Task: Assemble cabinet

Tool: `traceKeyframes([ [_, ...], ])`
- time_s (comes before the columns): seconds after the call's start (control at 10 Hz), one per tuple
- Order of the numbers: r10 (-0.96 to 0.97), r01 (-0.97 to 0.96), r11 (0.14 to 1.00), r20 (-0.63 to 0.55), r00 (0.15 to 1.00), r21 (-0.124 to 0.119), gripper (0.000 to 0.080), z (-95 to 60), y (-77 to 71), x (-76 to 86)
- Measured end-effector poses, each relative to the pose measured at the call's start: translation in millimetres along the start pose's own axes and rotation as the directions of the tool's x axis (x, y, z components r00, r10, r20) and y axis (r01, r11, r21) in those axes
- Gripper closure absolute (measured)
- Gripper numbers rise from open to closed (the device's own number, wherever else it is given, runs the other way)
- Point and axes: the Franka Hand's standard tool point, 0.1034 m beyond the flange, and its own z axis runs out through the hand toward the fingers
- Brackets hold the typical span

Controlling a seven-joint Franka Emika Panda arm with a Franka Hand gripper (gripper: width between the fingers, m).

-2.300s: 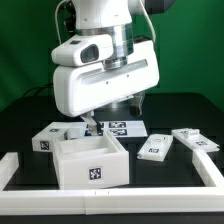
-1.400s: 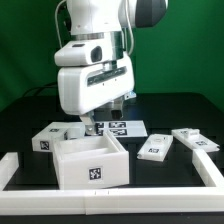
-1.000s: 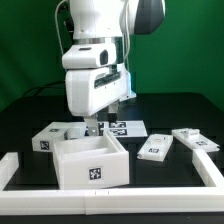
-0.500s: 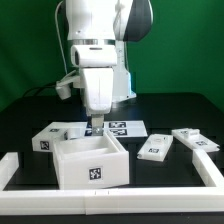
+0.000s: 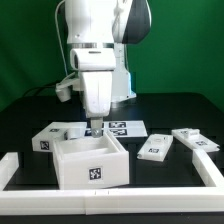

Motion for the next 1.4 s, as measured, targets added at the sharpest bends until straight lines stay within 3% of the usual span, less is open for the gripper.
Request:
traceKeyframes([
  [0.2, 0.002, -0.002, 1.000, -0.010, 1.000, 0.023, 0.0002, 9.8, -16.7, 3.9],
  [0.5, 0.004, -0.002, 0.998, -0.026, 1.000, 0.056, 0.0002, 30.5, -27.2, 9.3],
  [0.7, 0.011, -0.009, 0.998, -0.030, 1.000, 0.064, 0.0002, 37.2, -27.8, 8.2],
  [1.1, 0.013, -0.011, 0.998, -0.029, 0.999, 0.064, 0.0561, 37.1, -27.3, 7.8],
  [1.2, 0.013, -0.011, 0.998, -0.029, 0.999, 0.064, 0.0561, 37.1, -27.3, 7.8],
  [1.3, 0.013, -0.011, 0.998, -0.029, 0.999, 0.064, 0.0741, 37.1, -27.3, 7.8],
  [1.4, 0.015, -0.013, 0.998, -0.029, 0.999, 0.063, 0.0741, 37.1, -27.2, 7.5],
])
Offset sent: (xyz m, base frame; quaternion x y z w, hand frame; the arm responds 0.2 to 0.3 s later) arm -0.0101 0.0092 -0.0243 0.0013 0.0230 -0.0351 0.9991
